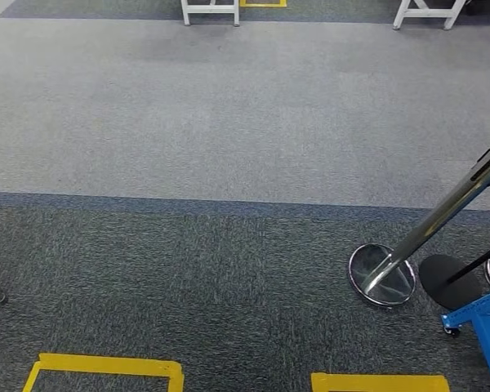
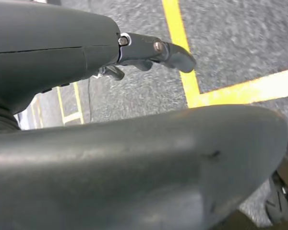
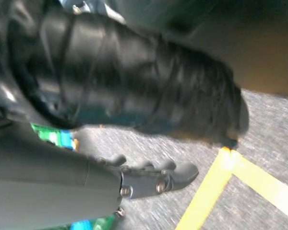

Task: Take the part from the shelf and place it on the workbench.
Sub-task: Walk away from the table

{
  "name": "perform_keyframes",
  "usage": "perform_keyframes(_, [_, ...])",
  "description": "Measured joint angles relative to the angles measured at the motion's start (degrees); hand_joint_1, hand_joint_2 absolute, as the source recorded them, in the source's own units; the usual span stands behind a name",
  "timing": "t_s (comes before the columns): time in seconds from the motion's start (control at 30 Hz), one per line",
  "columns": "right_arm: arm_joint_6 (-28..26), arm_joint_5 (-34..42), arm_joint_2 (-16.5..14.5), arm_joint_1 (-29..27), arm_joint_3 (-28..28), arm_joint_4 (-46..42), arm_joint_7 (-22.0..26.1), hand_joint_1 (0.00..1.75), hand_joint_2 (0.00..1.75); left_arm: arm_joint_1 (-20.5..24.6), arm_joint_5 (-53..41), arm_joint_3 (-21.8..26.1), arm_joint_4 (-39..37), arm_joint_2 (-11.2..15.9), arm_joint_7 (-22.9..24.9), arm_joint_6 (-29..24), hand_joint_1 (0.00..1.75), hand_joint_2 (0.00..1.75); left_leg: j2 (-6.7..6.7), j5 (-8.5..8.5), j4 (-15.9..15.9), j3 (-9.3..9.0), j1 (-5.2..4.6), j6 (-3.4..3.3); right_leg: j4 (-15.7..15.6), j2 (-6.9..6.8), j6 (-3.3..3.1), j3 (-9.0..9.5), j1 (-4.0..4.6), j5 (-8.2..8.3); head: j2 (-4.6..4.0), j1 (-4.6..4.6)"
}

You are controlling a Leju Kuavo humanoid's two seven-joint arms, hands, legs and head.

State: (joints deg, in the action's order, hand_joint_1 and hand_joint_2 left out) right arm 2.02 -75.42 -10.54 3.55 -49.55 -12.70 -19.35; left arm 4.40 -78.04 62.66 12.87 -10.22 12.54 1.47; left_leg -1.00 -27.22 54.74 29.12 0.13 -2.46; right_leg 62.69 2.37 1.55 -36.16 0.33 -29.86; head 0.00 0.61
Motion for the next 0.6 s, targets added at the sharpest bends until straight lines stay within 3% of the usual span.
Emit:
perform_keyframes(0.03, [0.0,0.0,0.0,0.1,0.0,0.0,0.0,0.00,0.00,0.0,0.0,0.0,0.0,0.0,-0.1,0.0,0.00,0.00,0.36,0.02,0.0,0.00,-0.04,-0.05,1.4,-0.77,0.12,-0.71,-0.03,-0.88,0.00,0.13])
perform_keyframes(0.17, [-0.1,0.0,0.0,0.1,0.0,0.0,0.0,0.00,0.00,-0.1,0.0,0.0,0.0,0.0,-0.1,0.1,0.00,0.00,0.68,0.01,0.0,0.02,-0.07,-0.05,3.0,-1.09,0.21,-1.46,-0.07,-1.63,0.00,0.13])
perform_keyframes(0.23, [0.0,-0.1,0.0,0.1,0.0,0.0,0.1,0.00,0.00,-0.2,0.3,0.0,0.0,0.0,0.1,0.4,0.00,0.00,1.86,-0.10,0.1,0.02,-0.10,0.00,6.7,-1.59,0.53,-3.27,-0.32,-2.91,0.00,0.13])
perform_keyframes(0.3, [0.1,-0.4,0.0,0.1,0.0,0.0,0.2,0.00,0.00,-0.1,1.0,0.2,-0.1,-0.1,0.6,1.5,0.00,0.00,4.82,-0.87,0.6,-0.18,-0.15,0.81,2.1,-4.42,1.09,-0.36,-0.84,-0.63,0.00,0.21])
perform_keyframes(0.37, [0.3,-0.6,0.0,0.1,0.0,0.0,0.3,0.00,0.00,0.0,1.2,0.4,-0.1,-0.2,0.8,2.3,0.00,0.00,7.25,-1.66,1.3,-0.45,-0.25,1.77,-5.1,-6.25,0.77,3.91,-1.01,2.50,0.00,0.08])
perform_keyframes(0.43, [0.3,-0.6,0.1,0.1,-0.1,0.0,0.4,0.00,0.00,0.1,1.0,0.4,-0.1,-0.3,0.3,2.3,0.00,0.00,8.06,-1.88,1.4,-0.68,-0.15,2.24,-5.0,-4.95,-0.24,3.85,-0.83,2.61,0.00,-0.14])
perform_keyframes(0.5, [-0.1,-0.6,0.1,0.0,-0.1,0.0,0.4,0.00,0.00,0.2,1.1,0.4,-0.1,-0.4,-0.3,2.3,0.00,0.00,6.26,-3.26,2.9,-0.31,0.21,2.81,-5.1,-3.80,-1.01,3.77,-0.87,2.80,0.00,-0.35])
perform_keyframes(0.57, [-0.4,-0.7,0.1,0.1,-0.1,0.0,0.5,0.00,0.00,0.1,1.2,0.4,-0.1,-0.4,-0.7,2.3,0.00,0.00,2.93,-6.92,9.1,2.35,0.44,3.09,-5.2,-2.54,-1.61,3.73,-0.89,3.00,0.00,-0.65])
perform_keyframes(0.6, [-0.5,-0.7,0.1,0.1,-0.1,0.0,0.5,0.00,0.00,0.0,1.2,0.4,-0.1,-0.4,-0.7,2.3,0.00,0.00,1.98,-8.91,13.5,4.38,0.46,3.05,-5.2,-1.79,-1.81,3.66,-0.80,3.06,0.00,-0.74])
